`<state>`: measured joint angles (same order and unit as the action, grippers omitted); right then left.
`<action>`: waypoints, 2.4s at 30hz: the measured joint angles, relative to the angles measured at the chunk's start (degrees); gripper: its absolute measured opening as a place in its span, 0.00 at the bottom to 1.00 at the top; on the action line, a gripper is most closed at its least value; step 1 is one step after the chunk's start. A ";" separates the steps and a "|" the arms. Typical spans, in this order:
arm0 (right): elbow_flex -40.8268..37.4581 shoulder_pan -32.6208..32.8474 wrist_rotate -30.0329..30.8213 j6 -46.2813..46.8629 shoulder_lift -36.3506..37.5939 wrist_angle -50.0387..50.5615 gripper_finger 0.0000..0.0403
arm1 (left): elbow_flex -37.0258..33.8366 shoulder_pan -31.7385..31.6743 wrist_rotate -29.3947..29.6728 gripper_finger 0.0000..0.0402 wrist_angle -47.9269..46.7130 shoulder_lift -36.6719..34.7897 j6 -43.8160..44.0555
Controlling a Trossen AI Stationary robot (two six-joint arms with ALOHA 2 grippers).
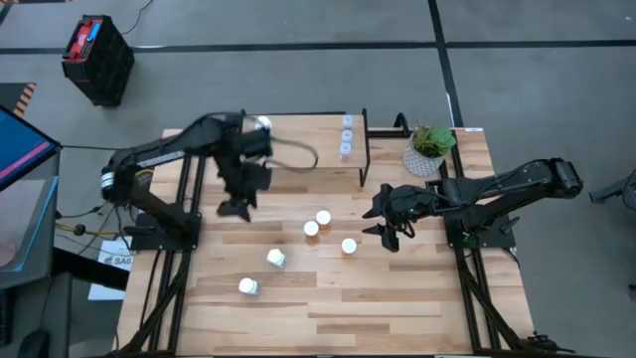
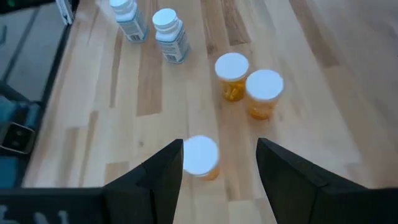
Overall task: Pick and place medicine bottles onto shelf by color
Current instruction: Put the bottom white pill bottle on the shelf aligned with the other white pill bottle
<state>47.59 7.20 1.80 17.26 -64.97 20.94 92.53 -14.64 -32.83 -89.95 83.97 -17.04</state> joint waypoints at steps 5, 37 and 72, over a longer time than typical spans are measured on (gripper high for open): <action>0.00 2.76 -0.07 5.83 0.00 -0.07 0.55 | -4.10 12.58 10.13 0.59 0.51 -7.22 10.67; 0.00 8.16 0.26 8.35 0.02 -0.75 0.55 | -40.89 56.69 43.59 0.59 48.58 -9.74 37.73; 0.00 8.14 0.26 8.24 0.01 -0.49 0.55 | -40.57 57.01 42.72 0.63 52.41 2.23 42.63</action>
<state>47.59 15.33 2.07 25.50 -64.96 20.45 51.96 42.37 9.89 -37.53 86.20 25.58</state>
